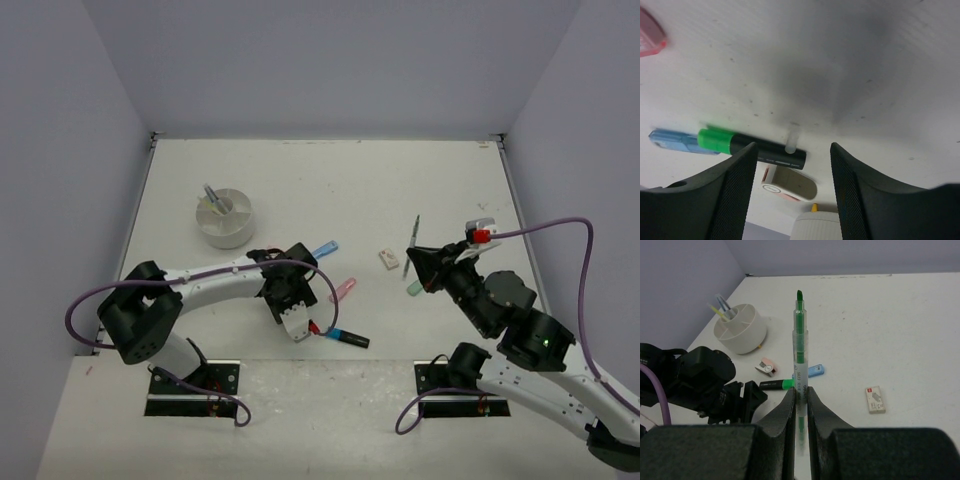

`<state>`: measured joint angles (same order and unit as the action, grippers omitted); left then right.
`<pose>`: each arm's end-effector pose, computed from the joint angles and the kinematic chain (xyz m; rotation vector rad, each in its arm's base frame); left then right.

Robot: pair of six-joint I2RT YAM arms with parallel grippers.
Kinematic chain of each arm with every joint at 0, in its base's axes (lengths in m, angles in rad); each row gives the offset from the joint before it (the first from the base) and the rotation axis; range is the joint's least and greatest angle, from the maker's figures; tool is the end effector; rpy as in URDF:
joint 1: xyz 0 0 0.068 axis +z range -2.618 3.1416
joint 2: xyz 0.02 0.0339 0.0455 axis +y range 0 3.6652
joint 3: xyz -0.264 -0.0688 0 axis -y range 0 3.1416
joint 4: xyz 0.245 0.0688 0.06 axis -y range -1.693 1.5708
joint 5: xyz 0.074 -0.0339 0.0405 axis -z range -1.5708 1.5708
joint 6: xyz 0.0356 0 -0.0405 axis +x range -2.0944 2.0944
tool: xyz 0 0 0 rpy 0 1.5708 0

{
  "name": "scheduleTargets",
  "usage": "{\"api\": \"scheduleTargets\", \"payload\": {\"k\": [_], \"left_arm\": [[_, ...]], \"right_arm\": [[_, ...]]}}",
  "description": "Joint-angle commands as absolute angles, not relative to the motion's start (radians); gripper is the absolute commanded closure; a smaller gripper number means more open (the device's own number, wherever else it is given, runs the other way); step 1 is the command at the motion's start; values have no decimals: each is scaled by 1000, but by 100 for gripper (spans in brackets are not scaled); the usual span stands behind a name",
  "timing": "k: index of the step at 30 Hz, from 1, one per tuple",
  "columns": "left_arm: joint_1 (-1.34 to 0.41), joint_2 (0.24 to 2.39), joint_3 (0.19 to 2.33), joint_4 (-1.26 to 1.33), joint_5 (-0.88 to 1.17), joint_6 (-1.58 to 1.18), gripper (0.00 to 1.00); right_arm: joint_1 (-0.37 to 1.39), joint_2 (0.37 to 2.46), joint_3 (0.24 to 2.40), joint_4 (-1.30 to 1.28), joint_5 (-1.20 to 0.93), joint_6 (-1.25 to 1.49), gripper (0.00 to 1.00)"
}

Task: Sort the stationery into containers
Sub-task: Close the pen cap on the pen.

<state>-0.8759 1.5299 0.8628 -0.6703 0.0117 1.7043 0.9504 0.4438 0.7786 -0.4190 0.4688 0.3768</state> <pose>0.1688 -0.2032 0.1662 2.8070 0.8072 0.1222 0.0704 0.0709 0.3551 -0.1190 1.6790 0.6215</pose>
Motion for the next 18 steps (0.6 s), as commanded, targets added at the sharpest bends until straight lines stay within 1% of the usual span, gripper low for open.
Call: {"api": "scheduleTargets", "payload": {"k": [1,2,7,18], "left_arm": [[-853,1523,841,-687,5,1787,40],[-848,1525,841,-687,-21,1792,42],[-831,1551,847,-660,-26,1810,46],[-822,1626,906,-646,-6,1823,49]], "right_arm": [[948,439,772,-379,454,380,100],[950,437,772,-379,454,380,100],[948,413,770,-379,457,380,100],[950,393,768,-379,450,394,100]]}}
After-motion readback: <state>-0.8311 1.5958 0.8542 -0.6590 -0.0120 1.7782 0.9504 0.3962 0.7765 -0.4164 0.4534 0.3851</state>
